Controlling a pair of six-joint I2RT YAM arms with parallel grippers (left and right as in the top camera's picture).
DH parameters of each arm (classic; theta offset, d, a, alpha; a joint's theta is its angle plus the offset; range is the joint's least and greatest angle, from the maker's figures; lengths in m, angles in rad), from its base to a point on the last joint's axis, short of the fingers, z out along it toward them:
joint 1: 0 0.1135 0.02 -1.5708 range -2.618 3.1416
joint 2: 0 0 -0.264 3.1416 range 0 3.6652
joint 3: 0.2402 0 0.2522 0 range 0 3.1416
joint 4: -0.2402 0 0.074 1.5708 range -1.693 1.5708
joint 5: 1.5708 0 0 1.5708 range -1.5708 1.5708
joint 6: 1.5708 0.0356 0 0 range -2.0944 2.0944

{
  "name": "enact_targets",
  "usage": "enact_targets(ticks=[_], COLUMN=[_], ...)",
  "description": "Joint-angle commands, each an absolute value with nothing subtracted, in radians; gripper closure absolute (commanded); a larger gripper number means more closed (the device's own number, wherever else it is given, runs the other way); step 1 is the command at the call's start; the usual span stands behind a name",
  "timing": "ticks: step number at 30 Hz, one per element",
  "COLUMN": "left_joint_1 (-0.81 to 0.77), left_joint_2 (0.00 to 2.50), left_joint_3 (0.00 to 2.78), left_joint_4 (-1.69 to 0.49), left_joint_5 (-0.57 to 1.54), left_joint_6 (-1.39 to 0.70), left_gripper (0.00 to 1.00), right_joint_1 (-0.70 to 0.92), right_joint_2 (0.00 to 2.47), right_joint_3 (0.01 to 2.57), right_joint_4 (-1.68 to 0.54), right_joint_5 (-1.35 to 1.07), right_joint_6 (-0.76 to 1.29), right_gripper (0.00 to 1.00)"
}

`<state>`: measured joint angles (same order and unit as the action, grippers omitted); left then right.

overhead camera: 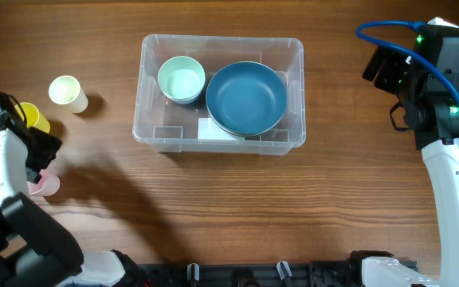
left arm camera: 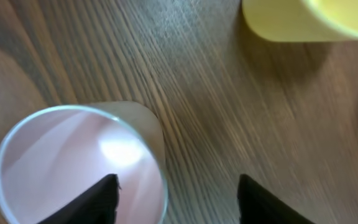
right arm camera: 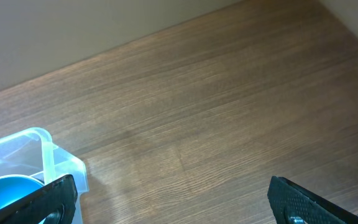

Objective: Pack container
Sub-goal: 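Move the left gripper to the pink cup and grasp its rim, then carry the pink cup into the bin and release it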

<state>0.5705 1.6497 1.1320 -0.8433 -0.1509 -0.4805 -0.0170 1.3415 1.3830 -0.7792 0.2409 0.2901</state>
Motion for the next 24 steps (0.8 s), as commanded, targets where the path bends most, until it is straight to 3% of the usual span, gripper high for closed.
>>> enact_targets(ticks=[1, 6, 17, 24], left_joint_1=[0.567, 0.567, 0.556, 0.34], left_joint_2=[1.71, 1.754, 1.661, 1.427], left_joint_3=[1.129, 1.131, 1.324, 1.505], left_joint_4=[-0.837, -0.837, -1.044, -1.111], left_joint_5=[-0.142, -0.141, -0.001, 0.163], left_joint_6=[-0.475, -0.479, -0.468, -0.37], left_gripper=[0.52, 0.96, 0.96, 0.96], right_joint_1=[-0.017, -0.017, -0.017, -0.017], right_joint_2=[1.351, 1.351, 1.351, 1.351], right_joint_3=[1.397, 1.397, 1.397, 1.397], right_joint_4=[-0.779, -0.779, -0.779, -0.779], right_joint_5=[0.262, 0.262, 0.262, 0.262], right_joint_6=[0.281, 0.281, 0.281, 0.281], right_gripper=[0.01, 0.0, 0.0, 0.01])
